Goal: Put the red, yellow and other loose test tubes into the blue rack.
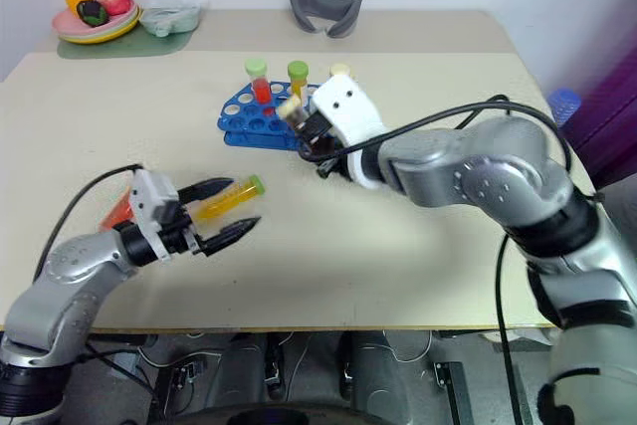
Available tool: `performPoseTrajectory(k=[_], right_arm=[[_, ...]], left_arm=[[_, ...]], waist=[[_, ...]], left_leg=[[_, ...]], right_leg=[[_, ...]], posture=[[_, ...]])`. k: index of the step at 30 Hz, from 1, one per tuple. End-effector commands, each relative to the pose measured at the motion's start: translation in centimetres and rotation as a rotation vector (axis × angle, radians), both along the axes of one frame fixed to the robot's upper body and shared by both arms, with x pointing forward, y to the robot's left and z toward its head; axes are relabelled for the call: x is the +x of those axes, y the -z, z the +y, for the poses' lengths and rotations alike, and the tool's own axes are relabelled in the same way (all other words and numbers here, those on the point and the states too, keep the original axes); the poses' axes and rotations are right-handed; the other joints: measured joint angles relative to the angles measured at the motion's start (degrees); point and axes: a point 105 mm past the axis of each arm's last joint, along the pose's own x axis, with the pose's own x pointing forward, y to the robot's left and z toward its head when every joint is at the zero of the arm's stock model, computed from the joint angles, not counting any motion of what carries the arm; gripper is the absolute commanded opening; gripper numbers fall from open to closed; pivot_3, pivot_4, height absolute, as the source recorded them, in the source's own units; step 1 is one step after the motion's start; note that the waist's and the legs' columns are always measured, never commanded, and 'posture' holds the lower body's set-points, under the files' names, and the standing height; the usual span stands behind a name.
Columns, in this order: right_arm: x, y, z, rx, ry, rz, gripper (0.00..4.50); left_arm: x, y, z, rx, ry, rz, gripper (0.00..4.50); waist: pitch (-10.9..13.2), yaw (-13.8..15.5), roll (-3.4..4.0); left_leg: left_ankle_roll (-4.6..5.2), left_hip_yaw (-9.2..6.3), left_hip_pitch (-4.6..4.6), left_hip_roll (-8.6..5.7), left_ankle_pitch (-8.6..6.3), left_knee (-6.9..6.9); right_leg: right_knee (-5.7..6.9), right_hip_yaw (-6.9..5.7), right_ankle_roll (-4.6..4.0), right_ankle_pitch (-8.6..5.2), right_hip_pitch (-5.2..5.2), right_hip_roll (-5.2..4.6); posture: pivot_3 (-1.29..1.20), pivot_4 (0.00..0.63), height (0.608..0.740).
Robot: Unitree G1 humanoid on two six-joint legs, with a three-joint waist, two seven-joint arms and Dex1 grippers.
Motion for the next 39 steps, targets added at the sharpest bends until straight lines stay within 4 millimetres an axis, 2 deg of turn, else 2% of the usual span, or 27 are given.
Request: performPoseTrajectory(k=[1, 3, 5, 11, 18, 26, 39], right_arm=[[2.0, -2.7, -0.8, 0.235, 0.066, -0.186, 0.83], [3.4, -2.5, -1.2, 0.286, 0.148, -0.295, 0.83], [3.8, -1.9, -0.8, 0.320, 0.159, -0.363, 0.83], [5.4, -0.7, -0.4, 0.428, 0.260, -0.447, 0.83], [7.6, 2.8, -1.3, 0.384, 0.389, -0.455, 0.83], [8.4, 4.9, -2.0, 0.360, 0.438, -0.449, 0.83], [8.9, 6.0, -0.5, 0.392, 0.404, -0.415, 0.83]], left_arm=[[0.3, -1.4, -0.2, -0.038, -0.020, -0.048, 4.50], [0.7, -1.8, -0.4, -0.064, -0.042, -0.064, 4.50], [1.2, -2.4, -0.5, -0.098, -0.073, -0.088, 4.50], [2.2, -4.0, -1.2, -0.198, -0.155, -0.173, 4.50], [2.2, -4.8, -3.7, -0.229, -0.138, -0.179, 4.50], [2.0, -4.8, -4.4, -0.220, -0.113, -0.164, 4.50], [2.5, -3.1, -3.2, -0.161, -0.159, -0.163, 4.50]], waist=[[0.0, 0.0, 0.05], [0.0, 0.0, 0.05], [0.0, 0.3, 0.07], [0.0, 0.2, 0.07], [0.0, 0.3, 0.07], [0.0, -0.3, 0.07], [0.0, -1.0, 0.08]], left_leg=[[-0.01, 0.04, 0.07, 0.00, 0.01, -0.02], [-0.03, 0.03, 0.07, 0.00, 0.02, 0.02], [-0.28, 0.06, 0.06, 0.00, 0.16, 0.06], [-0.36, 0.08, 0.04, -0.01, 0.20, 0.10], [-0.37, 0.09, 0.03, -0.01, 0.21, 0.14], [-0.41, 0.11, 0.03, -0.01, 0.22, 0.15], [-0.42, 0.11, -0.01, -0.01, 0.23, 0.16]], right_leg=[[0.03, 0.01, 0.00, 0.00, 0.02, -0.01], [0.08, 0.01, -0.01, 0.00, 0.02, 0.00], [0.12, 0.02, -0.01, 0.00, 0.01, -0.02], [0.17, 0.05, 0.00, 0.00, -0.02, -0.02], [0.21, 0.05, 0.00, 0.00, -0.02, -0.03], [0.33, 0.11, -0.02, -0.01, -0.10, -0.02], [0.40, 0.12, -0.03, -0.02, -0.16, -0.02]], posture=[[0.00, 0.150, 0.660], [0.00, 0.150, 0.660], [0.00, 0.150, 0.660], [0.00, 0.150, 0.660], [0.00, 0.150, 0.660], [0.00, 0.150, 0.660], [0.00, 0.150, 0.660]])
